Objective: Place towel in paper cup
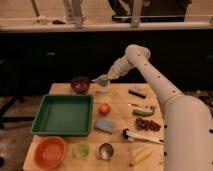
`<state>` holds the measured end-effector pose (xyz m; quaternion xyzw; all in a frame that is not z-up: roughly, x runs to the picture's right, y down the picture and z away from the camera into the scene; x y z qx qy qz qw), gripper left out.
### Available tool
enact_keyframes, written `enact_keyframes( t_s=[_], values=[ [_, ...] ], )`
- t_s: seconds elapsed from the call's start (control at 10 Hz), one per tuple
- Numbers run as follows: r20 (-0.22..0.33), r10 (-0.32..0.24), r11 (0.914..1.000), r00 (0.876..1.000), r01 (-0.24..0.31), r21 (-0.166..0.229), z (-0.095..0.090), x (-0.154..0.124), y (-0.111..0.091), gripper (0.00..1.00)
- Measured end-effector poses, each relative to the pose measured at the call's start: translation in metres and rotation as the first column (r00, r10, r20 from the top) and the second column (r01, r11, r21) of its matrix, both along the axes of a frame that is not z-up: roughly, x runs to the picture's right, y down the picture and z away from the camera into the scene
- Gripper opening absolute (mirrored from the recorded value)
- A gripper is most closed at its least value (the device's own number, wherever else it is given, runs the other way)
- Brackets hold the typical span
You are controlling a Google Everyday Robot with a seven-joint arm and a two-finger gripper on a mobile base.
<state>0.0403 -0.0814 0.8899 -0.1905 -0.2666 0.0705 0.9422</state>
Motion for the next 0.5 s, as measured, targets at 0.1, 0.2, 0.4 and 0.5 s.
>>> enact_keyframes(
  t_s=[0.1, 0.2, 0.4, 0.5],
  values=[
    [0.0, 0.0, 1.0, 1.0, 0.0, 0.0, 0.0, 0.0, 0.0, 0.02],
    [0.0, 0.0, 1.0, 1.0, 0.0, 0.0, 0.0, 0.0, 0.0, 0.02],
    [0.0, 0.0, 1.0, 1.0, 0.0, 0.0, 0.0001, 0.0, 0.0002, 0.01],
    [0.0, 0.0, 1.0, 1.0, 0.0, 0.0, 0.0001, 0.0, 0.0002, 0.07]
  ],
)
